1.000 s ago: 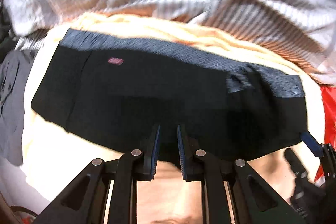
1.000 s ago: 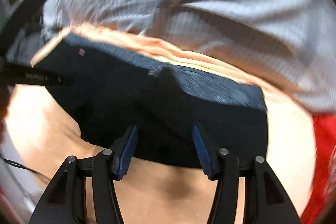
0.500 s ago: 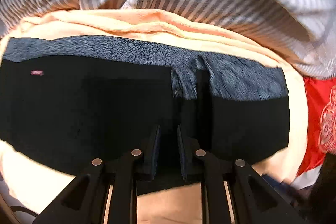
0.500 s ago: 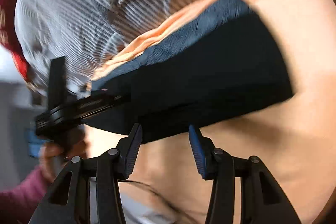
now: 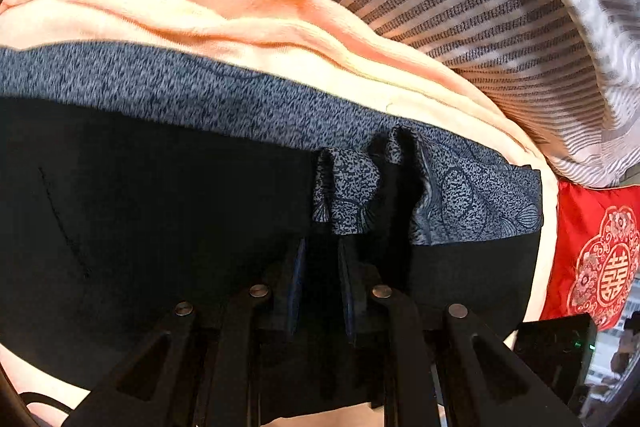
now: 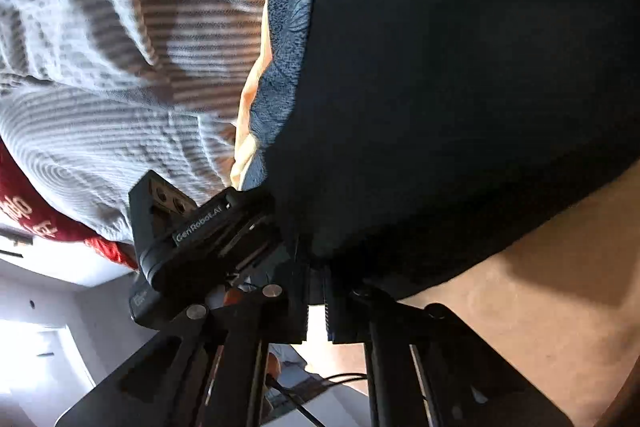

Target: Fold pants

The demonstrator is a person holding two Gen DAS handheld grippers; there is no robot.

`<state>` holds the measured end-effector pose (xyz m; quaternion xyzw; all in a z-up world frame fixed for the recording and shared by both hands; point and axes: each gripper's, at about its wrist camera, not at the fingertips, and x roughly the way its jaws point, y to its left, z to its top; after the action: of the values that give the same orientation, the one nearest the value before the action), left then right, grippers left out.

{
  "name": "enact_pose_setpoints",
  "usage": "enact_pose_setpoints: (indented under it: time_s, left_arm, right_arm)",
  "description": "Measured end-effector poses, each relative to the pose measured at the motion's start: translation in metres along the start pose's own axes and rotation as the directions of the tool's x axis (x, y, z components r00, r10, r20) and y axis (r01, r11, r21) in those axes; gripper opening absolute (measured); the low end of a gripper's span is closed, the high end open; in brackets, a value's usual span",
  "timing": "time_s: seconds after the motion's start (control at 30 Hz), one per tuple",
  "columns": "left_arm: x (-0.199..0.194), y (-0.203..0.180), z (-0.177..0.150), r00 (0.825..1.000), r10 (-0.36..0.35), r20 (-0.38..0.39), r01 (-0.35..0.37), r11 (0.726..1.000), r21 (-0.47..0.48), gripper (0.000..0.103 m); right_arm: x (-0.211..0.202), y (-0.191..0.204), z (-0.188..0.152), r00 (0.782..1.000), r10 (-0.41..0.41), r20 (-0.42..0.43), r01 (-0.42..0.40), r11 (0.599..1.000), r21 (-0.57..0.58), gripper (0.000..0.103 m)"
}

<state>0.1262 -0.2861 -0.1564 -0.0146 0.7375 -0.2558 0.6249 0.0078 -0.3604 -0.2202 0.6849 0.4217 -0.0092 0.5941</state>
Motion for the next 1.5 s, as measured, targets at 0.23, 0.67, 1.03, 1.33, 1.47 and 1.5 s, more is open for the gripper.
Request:
enact_pose_setpoints:
  time_s: [0.23, 0.67, 1.03, 1.33, 1.47, 1.5]
  left_arm:
    - [-0.011, 0.001, 0.013, 0.997, 0.052, 0.049, -0.053, 0.998, 0.015, 0.018]
    - [-0.1, -0.043, -0.029, 0.964, 0.148, 0.22, -0.19, 0.965, 0.183, 0.018]
    - [-0.02, -0.052, -0.061, 0.965, 0.162, 0.205, -0.2, 0.963, 0.182, 0.018]
    - [-0.043, -0.06, -0.069, 0.944, 0.27, 0.188, -0.3, 0.942, 0.15, 0.018]
    - [-0.061, -0.045, -0.093, 0.938, 0.296, 0.18, -0.316, 0.945, 0.088, 0.018]
    - [-0.063, -0.037, -0.099, 0.935, 0.305, 0.179, -0.321, 0.944, 0.072, 0.018]
  right_arm:
    - [0.016, 0.022, -0.022, 0.963, -0.259, -0.072, 0.229, 0.931, -0.285, 0.006]
    - [-0.069, 0.08, 0.009, 0.874, -0.444, 0.198, 0.481, 0.731, -0.484, 0.011]
    - [-0.044, 0.04, 0.105, 0.81, -0.524, 0.263, 0.584, 0.681, -0.441, 0.008]
    - [-0.082, 0.062, 0.082, 0.824, -0.525, 0.212, 0.558, 0.688, -0.464, 0.046]
    - [-0.105, 0.061, 0.049, 0.814, -0.543, 0.205, 0.563, 0.653, -0.506, 0.056]
    - [-0.108, 0.058, 0.041, 0.808, -0.555, 0.2, 0.568, 0.643, -0.513, 0.056]
